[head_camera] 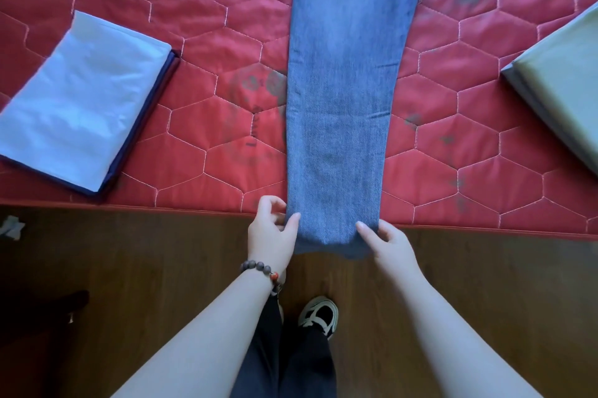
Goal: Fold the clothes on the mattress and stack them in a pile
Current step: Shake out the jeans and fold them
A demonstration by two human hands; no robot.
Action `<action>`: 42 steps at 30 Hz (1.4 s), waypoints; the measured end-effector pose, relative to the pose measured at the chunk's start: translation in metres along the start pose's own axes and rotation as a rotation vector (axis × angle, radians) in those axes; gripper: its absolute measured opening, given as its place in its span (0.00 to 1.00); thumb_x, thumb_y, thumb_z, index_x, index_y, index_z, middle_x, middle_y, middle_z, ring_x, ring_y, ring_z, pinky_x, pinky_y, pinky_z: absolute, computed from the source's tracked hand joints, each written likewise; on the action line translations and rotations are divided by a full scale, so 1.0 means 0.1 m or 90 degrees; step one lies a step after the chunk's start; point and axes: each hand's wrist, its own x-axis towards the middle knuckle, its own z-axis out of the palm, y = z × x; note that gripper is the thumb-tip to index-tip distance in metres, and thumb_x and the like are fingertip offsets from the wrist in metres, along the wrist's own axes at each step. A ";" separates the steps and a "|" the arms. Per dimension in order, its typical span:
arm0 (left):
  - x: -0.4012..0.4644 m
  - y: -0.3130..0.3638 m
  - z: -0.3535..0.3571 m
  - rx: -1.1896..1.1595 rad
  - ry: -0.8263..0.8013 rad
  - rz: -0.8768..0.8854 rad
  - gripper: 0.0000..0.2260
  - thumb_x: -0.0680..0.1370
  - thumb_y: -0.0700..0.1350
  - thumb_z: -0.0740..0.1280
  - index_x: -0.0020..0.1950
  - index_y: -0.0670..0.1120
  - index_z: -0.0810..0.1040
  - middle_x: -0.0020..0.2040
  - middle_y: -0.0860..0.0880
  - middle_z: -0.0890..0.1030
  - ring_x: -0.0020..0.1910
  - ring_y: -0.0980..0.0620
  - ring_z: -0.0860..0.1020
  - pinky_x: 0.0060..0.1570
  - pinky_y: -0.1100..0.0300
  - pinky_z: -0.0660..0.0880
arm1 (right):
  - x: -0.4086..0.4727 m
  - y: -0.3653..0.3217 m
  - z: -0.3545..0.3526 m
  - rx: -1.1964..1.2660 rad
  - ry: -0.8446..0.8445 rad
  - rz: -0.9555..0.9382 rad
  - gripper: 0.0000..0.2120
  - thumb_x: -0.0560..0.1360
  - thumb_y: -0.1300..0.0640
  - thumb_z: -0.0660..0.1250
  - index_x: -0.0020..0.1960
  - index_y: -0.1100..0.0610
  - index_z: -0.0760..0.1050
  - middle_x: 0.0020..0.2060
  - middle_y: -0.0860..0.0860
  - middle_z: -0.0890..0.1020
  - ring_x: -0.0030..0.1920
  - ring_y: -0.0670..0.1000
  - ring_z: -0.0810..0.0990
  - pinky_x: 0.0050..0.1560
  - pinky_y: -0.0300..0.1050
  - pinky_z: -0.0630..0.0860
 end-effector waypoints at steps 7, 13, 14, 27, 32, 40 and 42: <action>-0.19 -0.20 -0.10 0.039 -0.178 -0.030 0.05 0.76 0.50 0.69 0.45 0.49 0.80 0.42 0.54 0.84 0.44 0.55 0.82 0.44 0.57 0.79 | -0.25 0.25 -0.06 -0.008 -0.094 0.094 0.18 0.78 0.44 0.63 0.44 0.57 0.82 0.40 0.48 0.86 0.42 0.47 0.84 0.38 0.35 0.76; -0.50 -0.32 -0.26 0.026 -0.301 -0.117 0.10 0.76 0.50 0.69 0.43 0.44 0.83 0.43 0.50 0.85 0.44 0.50 0.83 0.47 0.53 0.79 | -0.58 0.31 -0.05 0.039 -0.189 0.179 0.19 0.79 0.42 0.60 0.49 0.53 0.84 0.46 0.44 0.86 0.48 0.44 0.84 0.45 0.37 0.74; -0.56 -0.32 -0.29 0.000 -0.312 -0.137 0.10 0.76 0.50 0.69 0.44 0.44 0.83 0.43 0.49 0.85 0.45 0.50 0.83 0.49 0.50 0.80 | -0.65 0.31 -0.05 0.050 -0.199 0.178 0.18 0.79 0.43 0.61 0.50 0.53 0.83 0.47 0.44 0.86 0.48 0.44 0.84 0.43 0.36 0.75; -1.03 -0.22 -0.35 -0.103 -0.172 -0.085 0.13 0.76 0.41 0.69 0.59 0.53 0.73 0.41 0.48 0.85 0.39 0.53 0.84 0.34 0.67 0.76 | -1.10 0.20 0.02 0.028 -0.054 0.024 0.13 0.77 0.58 0.67 0.61 0.52 0.73 0.49 0.48 0.84 0.48 0.48 0.83 0.46 0.40 0.77; -0.98 -0.27 -0.33 -0.044 -0.222 -0.001 0.26 0.77 0.38 0.67 0.70 0.60 0.68 0.55 0.49 0.83 0.55 0.52 0.81 0.58 0.57 0.76 | -1.08 0.28 0.03 0.038 -0.031 0.081 0.23 0.76 0.57 0.68 0.67 0.43 0.65 0.45 0.48 0.85 0.42 0.43 0.84 0.39 0.35 0.76; -0.75 -0.11 -0.21 0.331 -0.128 0.092 0.16 0.75 0.47 0.65 0.63 0.50 0.78 0.68 0.48 0.70 0.69 0.50 0.66 0.67 0.53 0.67 | -0.82 0.29 0.03 -0.324 0.105 0.076 0.15 0.78 0.58 0.62 0.65 0.56 0.72 0.61 0.53 0.77 0.60 0.52 0.75 0.56 0.45 0.71; -0.59 0.09 -0.09 0.343 -0.067 0.182 0.17 0.77 0.45 0.64 0.66 0.46 0.76 0.73 0.45 0.67 0.74 0.48 0.60 0.73 0.50 0.60 | -0.66 0.17 0.07 -0.349 0.156 -0.055 0.17 0.79 0.60 0.60 0.67 0.58 0.71 0.65 0.54 0.74 0.67 0.53 0.70 0.66 0.47 0.67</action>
